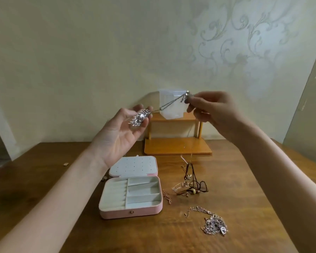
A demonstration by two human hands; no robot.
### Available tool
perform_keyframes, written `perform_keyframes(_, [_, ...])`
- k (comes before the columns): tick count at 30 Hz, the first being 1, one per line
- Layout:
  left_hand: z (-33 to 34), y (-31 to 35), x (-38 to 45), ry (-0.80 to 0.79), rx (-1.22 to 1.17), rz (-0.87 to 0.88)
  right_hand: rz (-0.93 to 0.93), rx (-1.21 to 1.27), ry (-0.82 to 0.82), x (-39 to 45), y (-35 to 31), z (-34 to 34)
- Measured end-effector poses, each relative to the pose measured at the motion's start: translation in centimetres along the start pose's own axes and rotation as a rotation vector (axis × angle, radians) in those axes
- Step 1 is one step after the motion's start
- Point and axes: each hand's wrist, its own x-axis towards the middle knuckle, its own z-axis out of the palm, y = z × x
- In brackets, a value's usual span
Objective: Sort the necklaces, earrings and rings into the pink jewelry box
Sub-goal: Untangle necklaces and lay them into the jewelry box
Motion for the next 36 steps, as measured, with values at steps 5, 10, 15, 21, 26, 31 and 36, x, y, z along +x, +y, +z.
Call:
perform_keyframes(5, [0.8, -0.4, -0.3, 0.027, 0.193, 0.034, -0.037, -0.078, -0.099, 1.0, -1.5, 1.6])
perform_keyframes(10, [0.3, -0.1, -1.0, 0.009, 0.224, 0.003, -0.075, -0.095, -0.126, 1.2, -1.6, 1.7])
perform_keyframes(15, [-0.9, 0.2, -2.1, -0.016, 0.367, -0.121, 0.031, -0.112, -0.29, 0.1, -0.9, 2.3])
perform_keyframes(21, [-3.5, -1.4, -4.0, -0.068, 0.837, -0.468, 0.187, -0.231, -0.586, -2.3, 0.1, 3.8])
perform_keyframes(26, [-7.0, -4.1, -5.8, -0.303, 1.304, -0.684, 0.436, -0.431, -0.859, -5.2, 4.7, 7.2])
perform_keyframes(31, [-9.0, -5.3, -7.1, -0.421, 1.617, -0.702, 0.498, -0.552, -0.983, -7.4, 9.0, 9.7])
perform_keyframes(36, [-8.3, -5.8, -7.9, -0.494, 1.9, -0.608, 0.376, -0.669, -0.908, -6.6, 8.7, 7.7])
